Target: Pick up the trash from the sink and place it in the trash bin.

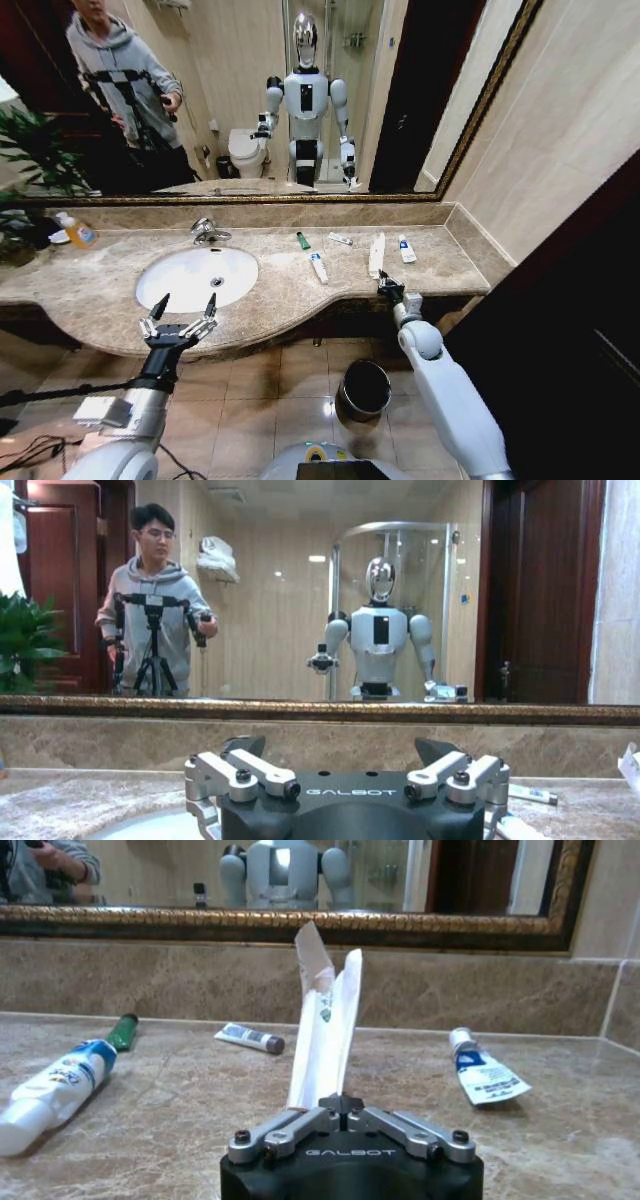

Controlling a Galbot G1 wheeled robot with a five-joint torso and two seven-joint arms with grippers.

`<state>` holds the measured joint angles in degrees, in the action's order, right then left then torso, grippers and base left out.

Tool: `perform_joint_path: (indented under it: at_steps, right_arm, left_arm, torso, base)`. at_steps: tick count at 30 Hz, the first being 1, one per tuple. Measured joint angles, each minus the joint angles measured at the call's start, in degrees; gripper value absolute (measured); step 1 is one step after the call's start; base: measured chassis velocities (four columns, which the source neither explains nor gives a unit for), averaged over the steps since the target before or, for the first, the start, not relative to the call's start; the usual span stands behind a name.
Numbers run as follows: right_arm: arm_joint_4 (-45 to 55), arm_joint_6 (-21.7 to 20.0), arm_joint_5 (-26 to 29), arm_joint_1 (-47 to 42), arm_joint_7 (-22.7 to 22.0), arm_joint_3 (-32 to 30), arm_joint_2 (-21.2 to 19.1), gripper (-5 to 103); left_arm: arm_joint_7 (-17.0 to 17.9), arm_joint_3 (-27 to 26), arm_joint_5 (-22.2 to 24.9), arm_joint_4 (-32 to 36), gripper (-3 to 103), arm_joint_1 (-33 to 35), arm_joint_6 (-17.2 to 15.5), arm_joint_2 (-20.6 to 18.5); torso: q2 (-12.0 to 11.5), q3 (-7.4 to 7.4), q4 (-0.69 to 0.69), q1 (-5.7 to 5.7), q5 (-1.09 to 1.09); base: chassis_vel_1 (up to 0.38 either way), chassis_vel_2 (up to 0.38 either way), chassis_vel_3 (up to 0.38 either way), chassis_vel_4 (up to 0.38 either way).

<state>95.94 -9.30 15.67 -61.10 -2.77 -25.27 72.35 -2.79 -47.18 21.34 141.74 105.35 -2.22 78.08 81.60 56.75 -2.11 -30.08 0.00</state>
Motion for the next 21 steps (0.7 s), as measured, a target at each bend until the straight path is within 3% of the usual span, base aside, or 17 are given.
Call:
perform_joint_path:
  at_steps: [15, 21]
  right_arm:
    - [15.7, 2.4, 1.2, -13.6, 0.9, -4.6, -2.2, 0]
    - [21.6, 6.6, -2.4, -25.0, 1.5, -7.5, 0.7, 0]
  left_arm:
    - [0.0, 0.0, 0.0, 0.0, 100, 0.0, 0.0, 0.0]
    - [0.0, 0.0, 0.0, 0.0, 100, 0.0, 0.0, 0.0]
  torso:
    - [0.0, 0.00, 0.00, 0.00, -0.01]
    - [0.0, -0.01, 0.01, 0.00, -0.01]
  base:
    - [0.000, 0.000, 0.000, 0.000]
    - [0.000, 0.000, 0.000, 0.000]
